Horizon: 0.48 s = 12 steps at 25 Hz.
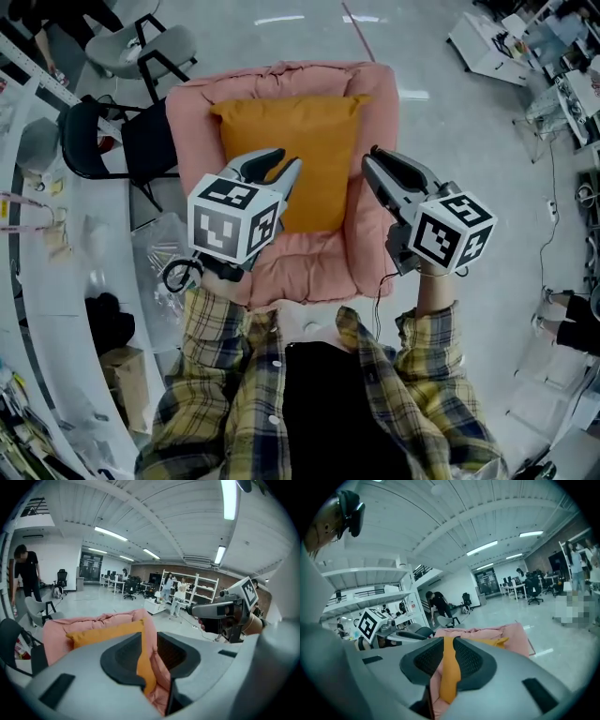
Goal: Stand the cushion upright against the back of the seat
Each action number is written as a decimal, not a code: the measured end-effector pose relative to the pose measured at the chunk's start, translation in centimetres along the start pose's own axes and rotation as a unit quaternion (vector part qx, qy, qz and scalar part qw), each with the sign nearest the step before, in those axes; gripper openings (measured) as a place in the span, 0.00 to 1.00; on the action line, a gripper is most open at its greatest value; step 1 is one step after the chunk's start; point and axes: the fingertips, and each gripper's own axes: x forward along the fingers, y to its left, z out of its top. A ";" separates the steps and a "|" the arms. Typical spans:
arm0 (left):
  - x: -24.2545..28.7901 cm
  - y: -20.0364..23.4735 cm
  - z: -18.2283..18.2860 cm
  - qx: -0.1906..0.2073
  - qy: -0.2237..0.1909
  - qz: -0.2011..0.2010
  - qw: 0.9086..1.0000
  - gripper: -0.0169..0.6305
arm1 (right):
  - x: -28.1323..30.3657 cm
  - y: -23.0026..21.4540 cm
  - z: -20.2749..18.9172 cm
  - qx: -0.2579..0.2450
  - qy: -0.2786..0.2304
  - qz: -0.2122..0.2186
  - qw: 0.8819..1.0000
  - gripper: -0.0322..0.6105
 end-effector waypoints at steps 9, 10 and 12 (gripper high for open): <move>-8.4 -12.8 -2.0 0.024 -0.072 -0.025 0.997 0.14 | -11.2 8.7 -3.1 -0.046 -0.046 0.018 0.998 0.11; -9.2 -14.1 -2.4 0.025 -0.079 -0.027 0.996 0.12 | -12.3 9.5 -3.6 -0.047 -0.049 0.021 0.997 0.11; -10.7 -16.7 -3.1 0.026 -0.089 -0.036 0.995 0.09 | -14.4 11.1 -4.3 -0.052 -0.051 0.026 0.997 0.10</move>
